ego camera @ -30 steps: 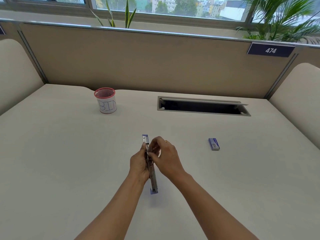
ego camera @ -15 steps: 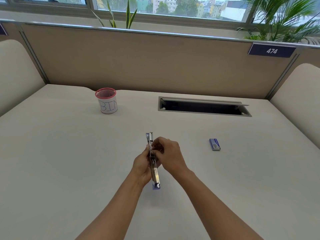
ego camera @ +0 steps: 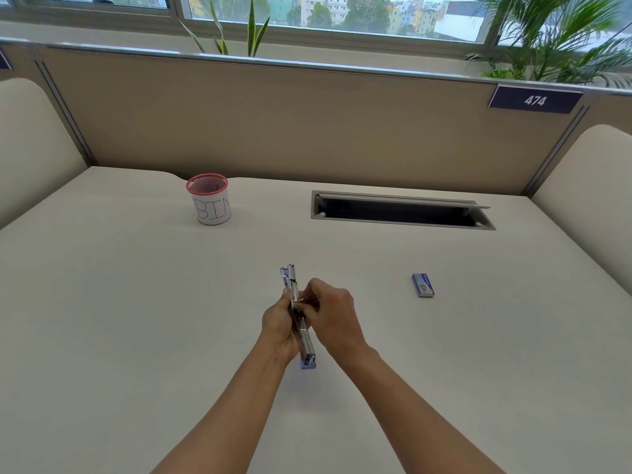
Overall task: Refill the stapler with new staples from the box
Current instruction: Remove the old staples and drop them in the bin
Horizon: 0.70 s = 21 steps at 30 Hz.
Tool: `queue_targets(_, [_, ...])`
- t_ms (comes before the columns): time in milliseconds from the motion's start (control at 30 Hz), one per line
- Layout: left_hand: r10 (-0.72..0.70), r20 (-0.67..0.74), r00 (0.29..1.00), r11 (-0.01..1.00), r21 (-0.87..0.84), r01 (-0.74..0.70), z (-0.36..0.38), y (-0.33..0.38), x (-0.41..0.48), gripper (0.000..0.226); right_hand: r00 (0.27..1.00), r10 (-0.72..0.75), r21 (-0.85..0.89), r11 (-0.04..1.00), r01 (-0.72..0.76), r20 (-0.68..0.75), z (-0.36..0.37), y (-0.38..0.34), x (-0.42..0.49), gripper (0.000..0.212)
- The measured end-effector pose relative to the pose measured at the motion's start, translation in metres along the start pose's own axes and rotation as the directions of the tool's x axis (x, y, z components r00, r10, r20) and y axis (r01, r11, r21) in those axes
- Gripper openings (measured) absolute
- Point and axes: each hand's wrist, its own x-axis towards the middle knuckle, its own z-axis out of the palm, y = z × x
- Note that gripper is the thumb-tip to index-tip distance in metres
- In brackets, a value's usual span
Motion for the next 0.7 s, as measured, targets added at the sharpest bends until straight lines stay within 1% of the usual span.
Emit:
queue_targets(200, [0.005,-0.029,1.0,1.0,0.006,-0.004,0.0,-0.001,-0.002,0.036,0.999,-0.043,-0.029,0.999,0.043,-0.018,0.006,0.003,-0.005,0.014])
queue_targets(333, [0.027,-0.045,0.999,0.999,0.019,-0.026,0.003,-0.001,-0.006,0.036,0.998,-0.056,-0.054,0.997,0.054,-0.032,0.008,0.004,-0.007,0.015])
queue_targets(433, [0.042,-0.042,0.998,0.999,0.031,-0.04,0.004,-0.001,-0.008,0.037,0.998,-0.06,-0.049,0.997,0.059,-0.013,0.006,0.004,-0.006,0.013])
queue_targets(500, [0.033,-0.027,0.999,0.999,0.009,-0.032,0.003,0.0,-0.009,0.038,0.998,-0.069,-0.029,0.997,0.069,0.015,0.005,0.006,-0.007,0.011])
queue_targets(600, [0.019,0.038,0.999,1.0,-0.024,-0.018,0.001,0.002,-0.009,0.039,0.993,-0.114,0.02,0.993,0.113,0.034,0.004,0.007,-0.011,0.008])
queue_targets(700, [0.005,0.078,0.997,1.0,-0.018,-0.003,0.001,0.003,-0.012,0.042,0.989,-0.148,0.039,0.988,0.148,0.006,0.002,0.005,-0.012,0.019])
